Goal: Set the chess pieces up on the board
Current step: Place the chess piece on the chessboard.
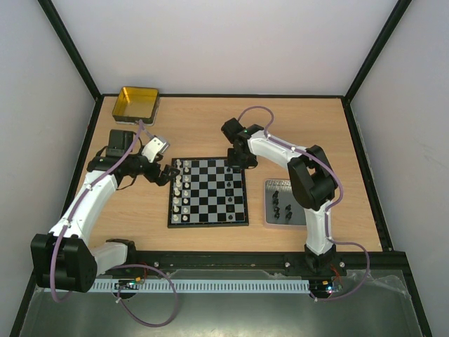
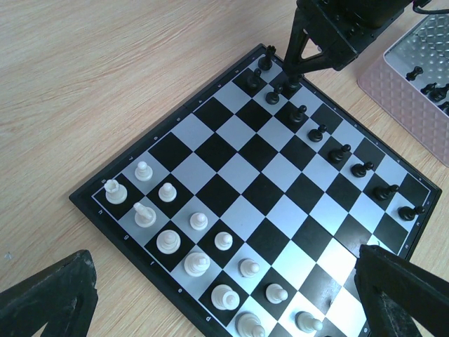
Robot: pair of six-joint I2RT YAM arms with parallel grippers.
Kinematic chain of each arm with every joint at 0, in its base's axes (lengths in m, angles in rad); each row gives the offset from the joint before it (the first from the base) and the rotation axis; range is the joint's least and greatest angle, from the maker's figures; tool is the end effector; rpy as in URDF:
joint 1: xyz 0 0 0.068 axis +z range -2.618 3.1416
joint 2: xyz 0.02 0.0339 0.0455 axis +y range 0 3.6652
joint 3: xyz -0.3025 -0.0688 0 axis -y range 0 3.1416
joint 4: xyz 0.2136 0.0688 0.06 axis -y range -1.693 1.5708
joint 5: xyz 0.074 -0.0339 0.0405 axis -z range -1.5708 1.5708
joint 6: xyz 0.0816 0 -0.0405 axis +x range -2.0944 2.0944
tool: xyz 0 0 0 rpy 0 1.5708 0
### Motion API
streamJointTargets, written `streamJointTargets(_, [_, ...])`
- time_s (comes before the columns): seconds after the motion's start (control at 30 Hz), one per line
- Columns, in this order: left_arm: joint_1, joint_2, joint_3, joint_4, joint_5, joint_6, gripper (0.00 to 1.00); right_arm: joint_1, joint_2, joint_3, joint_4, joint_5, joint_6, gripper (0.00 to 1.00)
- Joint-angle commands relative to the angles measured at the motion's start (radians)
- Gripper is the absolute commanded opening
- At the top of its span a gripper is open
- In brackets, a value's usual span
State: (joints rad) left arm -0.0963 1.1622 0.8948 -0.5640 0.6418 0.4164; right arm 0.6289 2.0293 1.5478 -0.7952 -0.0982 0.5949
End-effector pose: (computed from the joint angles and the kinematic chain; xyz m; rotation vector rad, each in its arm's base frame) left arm 0.2099 -0.0694 0.2896 0.8523 2.1065 -0.6004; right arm 0.3317 0.2512 0.1905 -0.0712 2.9337 0.3677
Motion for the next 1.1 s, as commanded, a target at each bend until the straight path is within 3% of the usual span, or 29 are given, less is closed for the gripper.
streamJointTargets(0.0, [-0.005,0.002,-0.016,0.01,0.002,0.009,0.99,0.006,0.008,0.031,0.008,0.015,0.012,0.06])
streamJointTargets(0.47, [-0.004,0.001,-0.016,0.008,0.001,0.009,0.99,0.005,0.019,0.031,0.016,0.013,0.012,0.05])
streamJointTargets(1.07, [-0.005,0.002,-0.019,0.008,-0.001,0.013,0.99,0.006,-0.012,0.024,0.026,-0.011,0.027,0.16])
